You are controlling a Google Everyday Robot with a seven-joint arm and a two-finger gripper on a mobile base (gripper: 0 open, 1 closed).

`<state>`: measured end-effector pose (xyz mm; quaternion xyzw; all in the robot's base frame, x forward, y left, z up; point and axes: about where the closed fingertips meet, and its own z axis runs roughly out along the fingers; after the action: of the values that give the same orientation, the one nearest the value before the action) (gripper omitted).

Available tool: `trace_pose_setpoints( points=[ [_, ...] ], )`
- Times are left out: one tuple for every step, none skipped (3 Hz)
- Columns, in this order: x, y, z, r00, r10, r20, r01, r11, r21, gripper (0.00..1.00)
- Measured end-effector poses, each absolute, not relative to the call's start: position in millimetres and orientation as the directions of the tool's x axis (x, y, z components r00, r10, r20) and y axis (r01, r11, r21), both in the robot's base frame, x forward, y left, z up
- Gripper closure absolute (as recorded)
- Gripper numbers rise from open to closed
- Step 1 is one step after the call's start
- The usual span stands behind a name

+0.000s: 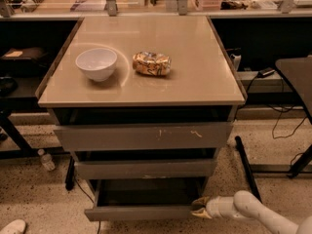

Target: Open bottom drawer

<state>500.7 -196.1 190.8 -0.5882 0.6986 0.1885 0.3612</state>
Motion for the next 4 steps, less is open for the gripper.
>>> trace_pose_setpoints(
  points=[
    [501,-196,191,-0.047,-0.686,-0.726,-0.958,0.237,-0.161,0.82],
    [499,-200,184,-0.083,-0.676,-0.732,-0.961,0.248,-0.119,0.59],
    [486,-203,181,-0.100,-0.669,-0.736,-0.965,0.245,-0.093,0.62],
    [486,-203,184,-0.100,-0.669,-0.736,-0.965,0.245,-0.093,0.84]
  ],
)
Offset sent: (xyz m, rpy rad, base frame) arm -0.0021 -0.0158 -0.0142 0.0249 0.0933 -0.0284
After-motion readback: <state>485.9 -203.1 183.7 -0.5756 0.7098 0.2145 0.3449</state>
